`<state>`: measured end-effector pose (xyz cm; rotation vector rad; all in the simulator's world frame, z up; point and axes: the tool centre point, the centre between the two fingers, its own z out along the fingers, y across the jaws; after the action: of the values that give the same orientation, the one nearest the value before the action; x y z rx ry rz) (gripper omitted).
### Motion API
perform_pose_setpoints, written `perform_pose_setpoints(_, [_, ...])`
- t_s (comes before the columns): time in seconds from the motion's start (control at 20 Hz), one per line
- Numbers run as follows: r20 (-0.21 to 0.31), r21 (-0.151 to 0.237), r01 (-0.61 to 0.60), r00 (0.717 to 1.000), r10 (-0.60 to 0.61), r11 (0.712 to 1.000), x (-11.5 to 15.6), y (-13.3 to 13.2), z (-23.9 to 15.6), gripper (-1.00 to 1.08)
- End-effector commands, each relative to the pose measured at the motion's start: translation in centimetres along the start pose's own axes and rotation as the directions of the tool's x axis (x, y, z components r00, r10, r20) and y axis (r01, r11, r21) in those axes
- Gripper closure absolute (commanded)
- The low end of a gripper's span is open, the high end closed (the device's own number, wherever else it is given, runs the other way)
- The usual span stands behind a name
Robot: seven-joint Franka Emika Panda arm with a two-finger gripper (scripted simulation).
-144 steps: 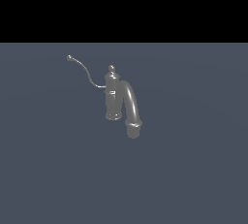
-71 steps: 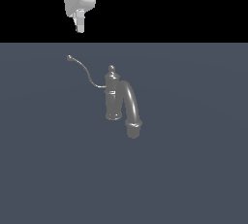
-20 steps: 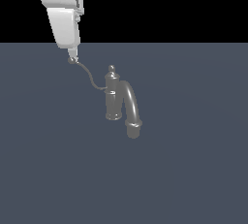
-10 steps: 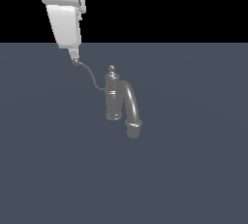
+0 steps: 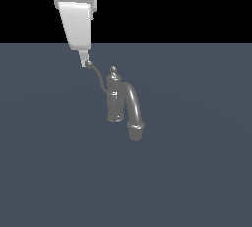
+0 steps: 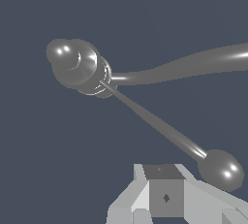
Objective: Turn on the faucet by rotating a designated handle.
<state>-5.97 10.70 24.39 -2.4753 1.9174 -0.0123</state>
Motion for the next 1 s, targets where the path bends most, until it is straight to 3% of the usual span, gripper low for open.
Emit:
perform_pose_setpoints(0.0, [-0.001,-0.009,-0.011,1.000,0.011,1.000,1.3,1.2,0.1,1.08])
perform_pose_setpoints(0.45, [0.000,-0.012,-0.008,1.000,0.008,1.000,3.9,4.2,0.1,1.08])
perform_pose_setpoints(0.55, [-0.001,-0.005,0.005,1.000,-0.005,1.000,3.0,3.6,0.0,1.08])
perform_pose_setpoints(0.95, [-0.001,-0.009,0.000,1.000,0.000,1.000,7.8,3.8,0.0,1.08])
